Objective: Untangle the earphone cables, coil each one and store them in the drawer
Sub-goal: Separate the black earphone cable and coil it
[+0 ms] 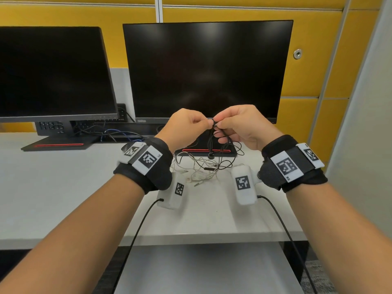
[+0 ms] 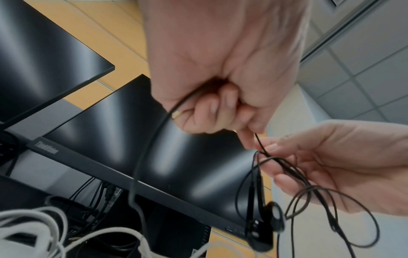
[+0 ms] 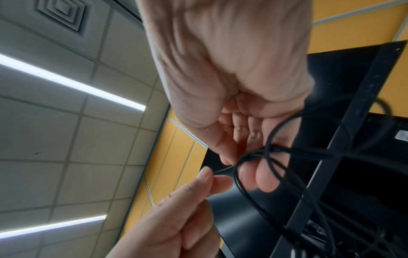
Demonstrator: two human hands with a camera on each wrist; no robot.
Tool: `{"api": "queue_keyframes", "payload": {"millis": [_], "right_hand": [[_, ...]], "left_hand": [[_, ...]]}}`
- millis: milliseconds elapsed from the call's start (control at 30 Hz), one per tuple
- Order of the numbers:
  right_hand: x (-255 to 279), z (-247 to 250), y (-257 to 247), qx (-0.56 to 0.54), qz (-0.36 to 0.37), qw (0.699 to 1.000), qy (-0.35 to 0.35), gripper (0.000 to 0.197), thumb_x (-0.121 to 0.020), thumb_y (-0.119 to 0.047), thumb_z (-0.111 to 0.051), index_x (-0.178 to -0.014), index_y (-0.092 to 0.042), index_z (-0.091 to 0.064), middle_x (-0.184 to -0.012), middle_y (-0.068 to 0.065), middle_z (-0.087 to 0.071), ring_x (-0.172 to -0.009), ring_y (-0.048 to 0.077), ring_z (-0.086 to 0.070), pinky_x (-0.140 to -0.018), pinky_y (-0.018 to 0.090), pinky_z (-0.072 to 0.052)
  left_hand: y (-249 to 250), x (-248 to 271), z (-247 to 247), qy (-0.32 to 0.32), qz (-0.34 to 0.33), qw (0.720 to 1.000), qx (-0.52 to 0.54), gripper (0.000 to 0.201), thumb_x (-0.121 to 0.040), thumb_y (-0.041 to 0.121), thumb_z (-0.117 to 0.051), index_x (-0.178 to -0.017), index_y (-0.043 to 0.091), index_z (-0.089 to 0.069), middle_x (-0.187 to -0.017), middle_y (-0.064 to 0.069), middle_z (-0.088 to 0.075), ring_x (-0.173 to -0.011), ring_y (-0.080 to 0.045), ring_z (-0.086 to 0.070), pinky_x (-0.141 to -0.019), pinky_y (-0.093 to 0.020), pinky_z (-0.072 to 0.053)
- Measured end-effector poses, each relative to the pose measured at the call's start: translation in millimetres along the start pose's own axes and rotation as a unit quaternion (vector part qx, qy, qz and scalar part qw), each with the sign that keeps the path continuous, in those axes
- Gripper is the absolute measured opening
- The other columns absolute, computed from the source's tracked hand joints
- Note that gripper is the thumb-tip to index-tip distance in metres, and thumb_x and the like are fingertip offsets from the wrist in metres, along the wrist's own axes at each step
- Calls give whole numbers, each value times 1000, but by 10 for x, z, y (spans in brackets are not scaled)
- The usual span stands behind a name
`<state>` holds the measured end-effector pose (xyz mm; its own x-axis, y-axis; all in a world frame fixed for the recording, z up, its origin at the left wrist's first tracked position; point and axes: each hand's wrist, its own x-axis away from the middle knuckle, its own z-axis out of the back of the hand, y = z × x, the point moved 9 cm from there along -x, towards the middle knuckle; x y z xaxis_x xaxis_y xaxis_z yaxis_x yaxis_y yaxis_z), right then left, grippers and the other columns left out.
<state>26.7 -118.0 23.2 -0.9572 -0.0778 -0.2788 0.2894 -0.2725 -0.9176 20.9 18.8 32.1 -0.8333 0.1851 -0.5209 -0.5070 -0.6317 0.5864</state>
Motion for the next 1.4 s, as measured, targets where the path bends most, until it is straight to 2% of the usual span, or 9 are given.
{"api": "queue_keyframes", "payload": {"millis": [167, 333, 467, 700, 933, 1033, 1100, 1233, 1400], "right_hand": [[-18, 49, 21, -14, -4, 1000, 21, 18, -92, 4, -58, -97, -11, -64, -90, 19, -69, -72, 21, -72, -61, 30, -60], [4, -16, -36, 24, 29, 999, -1, 17, -90, 2, -61, -94, -15, -63, -82, 11, -69, -66, 14, -68, -64, 28, -60], [-4, -68, -50, 99, 51, 994, -13, 19, -89, -3, -65, -91, -22, -61, -87, 6, -69, -68, 10, -65, -61, 25, -54], [36, -176, 11, 143, 25, 986, -80, 21, -89, -3, -64, -96, -22, -61, -86, 5, -71, -65, 8, -65, -58, 21, -54], [48, -117, 16, 52, 2, 998, -44, 21, -88, 4, -62, -93, -17, -62, -92, 13, -68, -76, 19, -71, -59, 32, -60], [45, -64, 22, -7, -3, 1000, -25, 17, -91, 6, -58, -96, -10, -61, -94, 17, -66, -72, 21, -71, -57, 34, -60], [34, -39, 21, -31, 0, 999, -15, 17, -91, 6, -57, -98, -10, -60, -96, 18, -65, -71, 20, -72, -56, 33, -59], [13, -16, 25, -69, 1, 998, -4, 18, -92, 5, -57, -99, -11, -60, -97, 15, -65, -79, 22, -71, -58, 35, -60], [-5, -20, 29, -69, 12, 997, 6, 19, -90, 1, -60, -97, -17, -62, -95, 9, -64, -86, 21, -64, -70, 36, -58]], "left_hand": [[-12, 27, 32, 40, 14, 998, 55, 34, -101, 34, -42, -98, 15, -70, -69, -2, -57, -68, -12, -54, -70, -25, -44], [-63, 49, -182, -65, 54, 996, 5, 22, -97, 32, -53, -98, 15, -67, -61, 5, -48, -52, -6, -41, -51, -18, -35], [-55, 26, -111, -26, 28, 999, -8, 16, -93, 25, -60, -91, 13, -71, -78, -3, -64, -72, -12, -54, -67, -27, -49], [-150, -8, -35, -8, 29, 997, -71, 6, -90, 19, -60, -86, 20, -64, -78, 4, -68, -74, -11, -65, -67, -25, -53], [-161, 53, -101, -43, 35, 994, 90, 25, -92, 17, -62, -116, 20, -66, -109, 4, -70, -101, -6, -65, -97, -32, -51], [-130, 96, -60, -40, 40, 991, 120, 25, -96, 27, -57, -119, 23, -63, -110, 3, -70, -65, 10, -59, -86, -31, -53], [-134, 112, -62, -43, 50, 990, 122, 25, -98, 29, -52, -121, 24, -58, -107, 2, -72, -47, 5, -50, -84, -43, -52], [-178, 126, -93, -44, 69, 986, 146, 18, -96, 27, -56, -112, 21, -50, -94, -2, -75, -38, -2, -39, -44, -17, -36], [-70, 149, -202, -75, 36, 991, 106, 14, -91, 26, -64, -91, 13, -61, -71, 5, -70, -48, 5, -56, -55, -10, -42]]}}
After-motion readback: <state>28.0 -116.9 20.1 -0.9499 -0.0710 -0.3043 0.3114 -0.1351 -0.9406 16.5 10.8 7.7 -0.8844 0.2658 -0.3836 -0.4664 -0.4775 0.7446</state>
